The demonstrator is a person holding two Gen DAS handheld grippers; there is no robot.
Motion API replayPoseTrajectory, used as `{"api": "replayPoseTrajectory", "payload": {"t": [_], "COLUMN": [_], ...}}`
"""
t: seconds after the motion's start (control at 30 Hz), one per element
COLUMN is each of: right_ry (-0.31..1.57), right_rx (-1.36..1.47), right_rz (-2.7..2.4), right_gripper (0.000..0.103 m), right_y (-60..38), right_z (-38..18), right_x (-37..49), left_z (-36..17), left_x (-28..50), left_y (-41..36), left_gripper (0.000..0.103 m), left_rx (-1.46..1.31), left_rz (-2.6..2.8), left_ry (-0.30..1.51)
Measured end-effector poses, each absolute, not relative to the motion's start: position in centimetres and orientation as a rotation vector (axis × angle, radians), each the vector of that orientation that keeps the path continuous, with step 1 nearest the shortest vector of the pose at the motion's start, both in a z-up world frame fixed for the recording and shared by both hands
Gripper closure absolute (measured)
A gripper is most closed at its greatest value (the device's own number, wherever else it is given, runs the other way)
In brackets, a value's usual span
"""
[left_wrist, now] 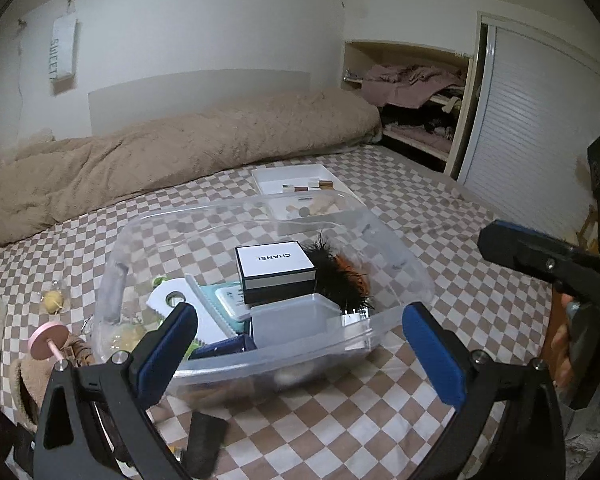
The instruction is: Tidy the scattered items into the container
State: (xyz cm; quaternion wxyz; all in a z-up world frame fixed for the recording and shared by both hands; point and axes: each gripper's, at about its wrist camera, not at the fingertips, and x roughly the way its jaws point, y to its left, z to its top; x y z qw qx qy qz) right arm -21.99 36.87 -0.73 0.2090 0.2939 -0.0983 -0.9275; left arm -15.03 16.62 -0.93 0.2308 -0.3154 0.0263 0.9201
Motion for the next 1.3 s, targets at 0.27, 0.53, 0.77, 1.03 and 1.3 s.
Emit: {"api": "replayPoseTrajectory", "payload": {"t": [0.27, 0.53, 0.77, 1.03, 1.3], "right_ry": [-0.256, -0.171, -0.101, -0.108, -0.057], "right_rx": [0.788, 0.751, 0.71, 0.7, 0.69], "right_rz": [-2.611, -2.662, -2.666, -2.639, -2.639], "right_gripper": [0.0, 0.0, 0.0, 0.0, 0.0], "right_y": [36.7, 36.5, 35.4, 34.9, 34.3], "right_z": [-0.7, -0.5, -0.3, -0.4, -1.0], "right_x": [-19.0, -15.7, -13.2, -10.9, -9.0], "left_z": [-0.3, 0.3, 0.8, 0.5, -0.3], "left_x": [-12.5, -9.6, -6.7, -4.2, -2.2], "left_y": [14.0, 11.5, 9.7, 8.1, 6.9], "left_gripper": [0.0, 0.0, 0.0, 0.0, 0.0], "left_rx": [-0.828, -0.798, -0.754, -0.737, -0.747], "left_rz": [2.589, 2.643, 2.694, 2.755, 2.779], "left_ry": [0.017, -0.017, -0.045, -0.033, -0.056]}}
